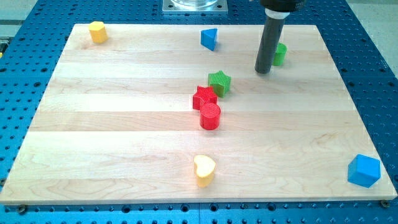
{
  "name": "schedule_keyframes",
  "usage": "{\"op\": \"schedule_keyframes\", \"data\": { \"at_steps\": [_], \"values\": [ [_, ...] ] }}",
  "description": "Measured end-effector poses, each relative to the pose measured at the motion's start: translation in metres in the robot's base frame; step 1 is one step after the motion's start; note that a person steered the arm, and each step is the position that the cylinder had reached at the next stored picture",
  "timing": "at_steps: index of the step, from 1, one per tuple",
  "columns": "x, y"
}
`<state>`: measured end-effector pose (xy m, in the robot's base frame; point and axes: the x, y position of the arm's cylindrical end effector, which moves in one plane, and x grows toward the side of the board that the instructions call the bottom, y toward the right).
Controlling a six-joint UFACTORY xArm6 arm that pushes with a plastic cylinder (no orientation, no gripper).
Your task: Adjust the triangle
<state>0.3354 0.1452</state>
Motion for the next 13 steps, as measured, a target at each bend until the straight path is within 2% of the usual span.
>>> {"op": "schedule_keyframes", "data": {
  "at_steps": [1, 2, 3, 4, 6, 7, 9, 10, 11, 13],
  "values": [
    [-0.026, 0.031],
    [-0.072, 0.079],
    [-0.106, 0.096],
    [-0.106, 0.096],
    [-0.105, -0.008],
    [-0.105, -0.037],
    [-0.105, -0.040],
    [-0.091, -0.059],
    [-0.066, -0.113],
    [-0.065, -0.133]
  ]
}}
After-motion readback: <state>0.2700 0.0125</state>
